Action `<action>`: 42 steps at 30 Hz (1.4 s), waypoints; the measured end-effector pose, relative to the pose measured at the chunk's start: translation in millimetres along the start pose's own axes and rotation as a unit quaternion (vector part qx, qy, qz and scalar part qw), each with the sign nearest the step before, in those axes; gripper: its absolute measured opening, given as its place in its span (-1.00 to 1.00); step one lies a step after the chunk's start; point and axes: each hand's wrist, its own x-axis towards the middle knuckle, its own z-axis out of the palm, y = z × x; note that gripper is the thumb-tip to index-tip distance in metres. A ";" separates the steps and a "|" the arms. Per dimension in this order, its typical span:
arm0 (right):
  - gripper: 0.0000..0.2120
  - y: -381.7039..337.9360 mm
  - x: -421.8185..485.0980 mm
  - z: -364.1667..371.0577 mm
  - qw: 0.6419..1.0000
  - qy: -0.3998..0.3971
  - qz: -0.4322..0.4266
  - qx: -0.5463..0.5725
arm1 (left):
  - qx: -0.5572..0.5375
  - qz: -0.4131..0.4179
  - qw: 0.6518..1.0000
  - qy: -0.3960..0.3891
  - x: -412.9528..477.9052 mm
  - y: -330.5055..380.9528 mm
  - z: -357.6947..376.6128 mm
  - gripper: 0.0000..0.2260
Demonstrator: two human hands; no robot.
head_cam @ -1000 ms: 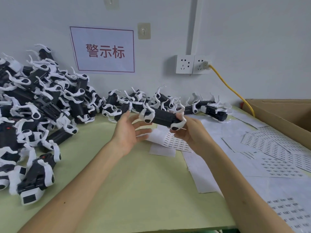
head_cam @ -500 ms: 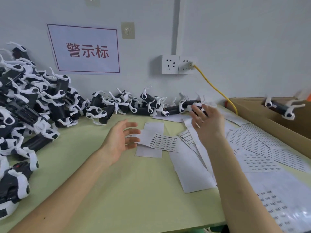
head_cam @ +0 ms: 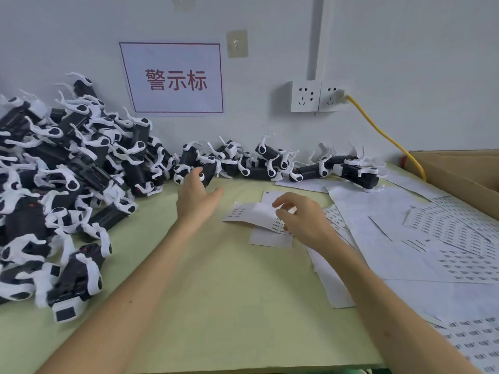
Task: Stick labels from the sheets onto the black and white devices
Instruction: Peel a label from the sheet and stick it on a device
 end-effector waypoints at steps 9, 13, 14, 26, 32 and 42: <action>-0.79 -1.8 -4.4 14.4 0.997 -0.047 -0.049 -0.043 | 0.315 0.058 0.947 -0.026 48.6 -29.5 -0.1 -0.39; -0.80 -3.5 -5.6 16.9 0.996 -0.048 -0.054 -0.049 | 0.331 -0.001 0.944 0.003 53.8 -38.1 -5.0 -0.66; -0.80 -3.8 -5.8 17.2 0.996 -0.049 -0.058 -0.049 | 0.310 -0.018 0.951 0.004 50.7 -41.8 -5.2 -0.68; -0.85 -15.8 -7.2 8.4 0.988 -0.016 -0.033 0.151 | -0.518 -0.186 0.805 -0.223 -12.9 10.9 -11.5 -0.59; -0.75 -24.8 -6.9 -5.3 0.937 -0.028 0.048 0.346 | -0.453 -0.018 0.824 -0.339 -52.0 31.5 4.1 -0.75; -0.77 -31.6 -15.1 -5.8 0.949 -0.065 -0.011 0.307 | -0.377 -0.019 0.861 -0.340 -71.7 36.4 13.0 -0.39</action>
